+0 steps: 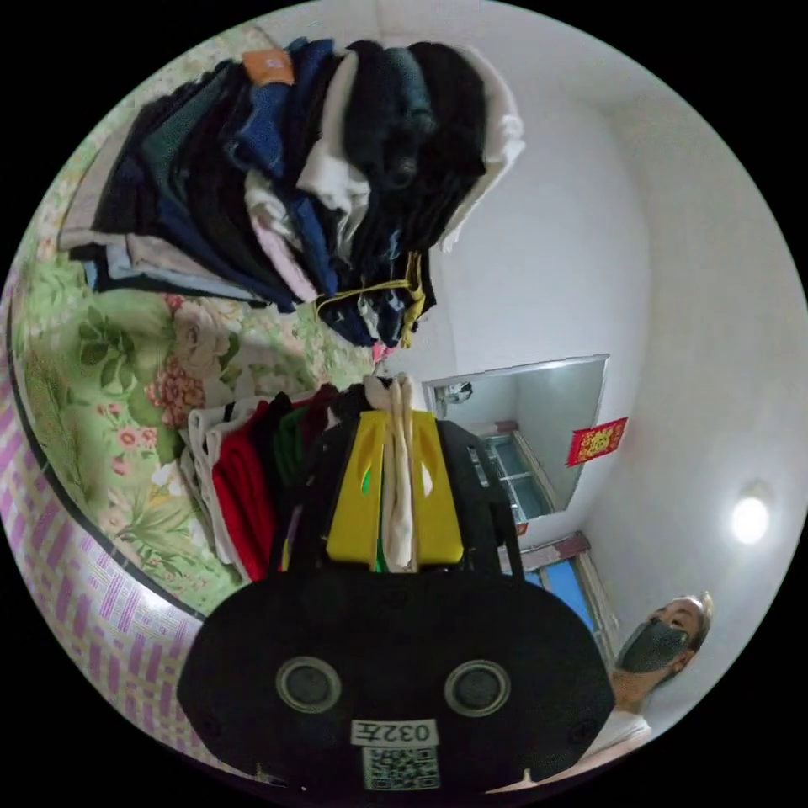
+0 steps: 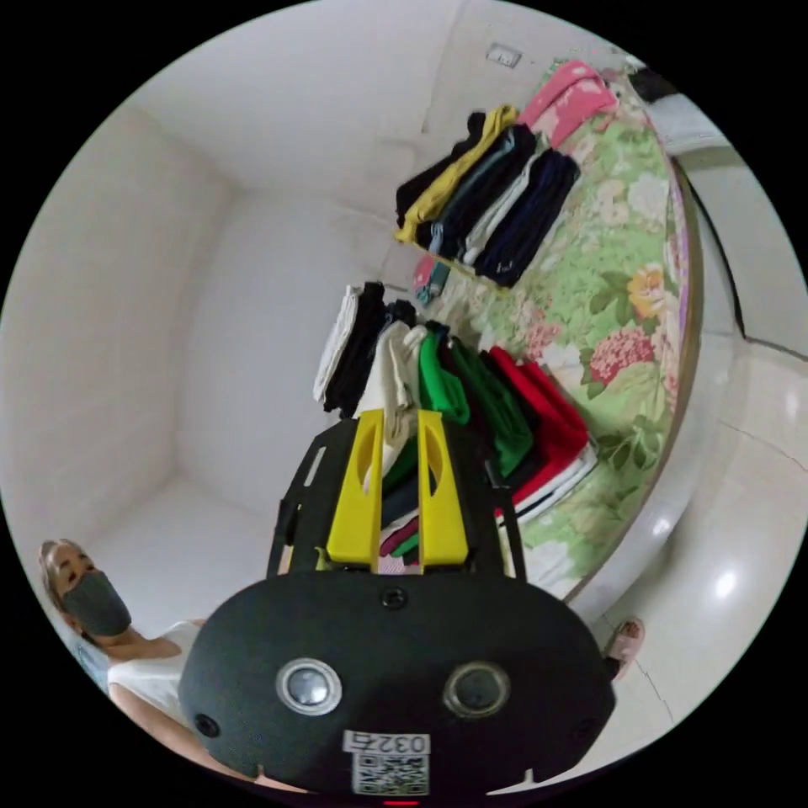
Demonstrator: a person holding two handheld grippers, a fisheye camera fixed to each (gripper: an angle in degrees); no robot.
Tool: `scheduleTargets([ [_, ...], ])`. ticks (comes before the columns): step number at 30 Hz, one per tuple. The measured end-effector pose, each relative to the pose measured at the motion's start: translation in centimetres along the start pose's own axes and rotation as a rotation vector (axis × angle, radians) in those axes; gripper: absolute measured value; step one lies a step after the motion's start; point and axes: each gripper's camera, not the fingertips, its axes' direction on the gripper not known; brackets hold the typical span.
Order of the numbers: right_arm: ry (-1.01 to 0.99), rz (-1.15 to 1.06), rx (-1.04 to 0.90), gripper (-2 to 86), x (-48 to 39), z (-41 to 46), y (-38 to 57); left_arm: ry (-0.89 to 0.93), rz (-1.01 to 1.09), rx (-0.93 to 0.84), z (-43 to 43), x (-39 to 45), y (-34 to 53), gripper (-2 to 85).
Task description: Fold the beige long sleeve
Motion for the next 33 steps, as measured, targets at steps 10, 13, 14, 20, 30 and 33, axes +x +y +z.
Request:
scheduleTargets([
  [10,0.529,-0.753,-0.011,-0.6,-22.3,10.4,4.0,-0.412,0.896,0.117,7.5,21.2,14.8,0.1],
  [13,0.652,-0.911,-0.162,-0.9,-26.1,19.5,3.8,-0.482,0.97,0.275,12.7,21.5,20.1,3.9],
  [14,0.7,-0.947,-0.204,-0.9,-26.9,22.9,3.4,-0.541,0.998,0.209,15.2,21.4,21.1,3.5],
  [20,1.021,-0.924,-0.433,-1.0,-23.4,37.2,0.9,-0.936,0.889,0.012,22.3,14.6,21.7,-0.8],
  [30,0.952,-0.869,-0.463,-1.0,-22.2,41.9,1.8,-0.909,0.925,0.119,22.6,13.2,24.2,-1.0],
  [33,0.925,-0.841,-0.499,-1.0,-23.1,42.4,1.6,-0.891,0.861,-0.006,22.3,14.7,22.1,-1.0],
])
